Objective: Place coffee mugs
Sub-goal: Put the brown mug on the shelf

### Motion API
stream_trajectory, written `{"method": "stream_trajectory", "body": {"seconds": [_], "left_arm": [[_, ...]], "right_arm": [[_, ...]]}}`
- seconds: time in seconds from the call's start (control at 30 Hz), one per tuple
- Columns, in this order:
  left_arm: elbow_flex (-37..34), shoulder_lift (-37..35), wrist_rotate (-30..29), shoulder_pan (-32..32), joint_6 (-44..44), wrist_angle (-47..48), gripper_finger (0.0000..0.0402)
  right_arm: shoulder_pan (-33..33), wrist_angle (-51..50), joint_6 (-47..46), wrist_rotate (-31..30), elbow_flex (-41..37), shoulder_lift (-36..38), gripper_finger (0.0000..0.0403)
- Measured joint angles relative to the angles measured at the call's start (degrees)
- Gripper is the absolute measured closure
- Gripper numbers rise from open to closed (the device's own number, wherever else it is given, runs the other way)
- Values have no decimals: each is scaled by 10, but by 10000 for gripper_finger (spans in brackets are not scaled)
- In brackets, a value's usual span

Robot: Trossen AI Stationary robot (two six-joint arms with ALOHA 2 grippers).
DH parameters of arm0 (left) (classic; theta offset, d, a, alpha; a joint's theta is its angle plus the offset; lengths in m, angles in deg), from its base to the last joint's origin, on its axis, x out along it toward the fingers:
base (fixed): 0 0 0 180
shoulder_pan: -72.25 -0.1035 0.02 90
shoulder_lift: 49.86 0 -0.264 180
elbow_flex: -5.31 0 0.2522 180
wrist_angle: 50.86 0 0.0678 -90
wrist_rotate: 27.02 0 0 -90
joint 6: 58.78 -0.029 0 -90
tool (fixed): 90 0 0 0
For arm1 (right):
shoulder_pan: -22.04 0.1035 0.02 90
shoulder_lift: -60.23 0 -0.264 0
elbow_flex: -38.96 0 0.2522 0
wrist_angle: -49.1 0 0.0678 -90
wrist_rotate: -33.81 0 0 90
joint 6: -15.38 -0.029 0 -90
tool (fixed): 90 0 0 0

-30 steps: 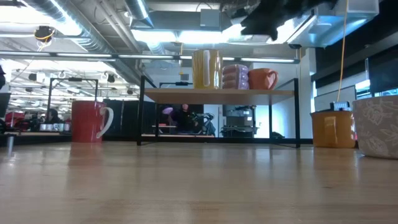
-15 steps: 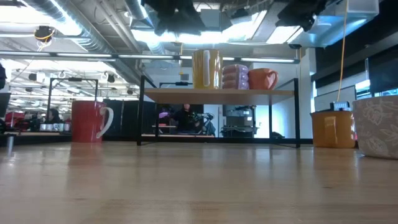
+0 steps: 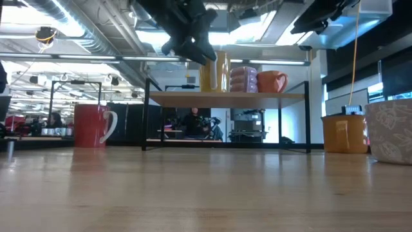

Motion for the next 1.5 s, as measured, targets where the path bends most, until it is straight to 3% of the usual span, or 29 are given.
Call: {"method": "stream_trajectory", "body": {"seconds": [0.5, 0.67, 1.03, 1.33, 1.5], "left_arm": [[0, 35, 96, -41, -63, -115, 226], [0, 34, 122, -42, -79, -119, 260], [0, 34, 146, -53, -127, -119, 378], [-1, 28, 205, -83, -165, -125, 379], [13, 26, 284, -119, -181, -134, 379]], "right_arm": [[0, -30, 0, 0, -4, 0, 251], [0, -30, 0, 0, -4, 0, 251], [0, -29, 0, -1, -4, 0, 251], [0, -28, -8, 1, -4, 0, 251], [0, -28, -14, 1, -4, 0, 251]]}}
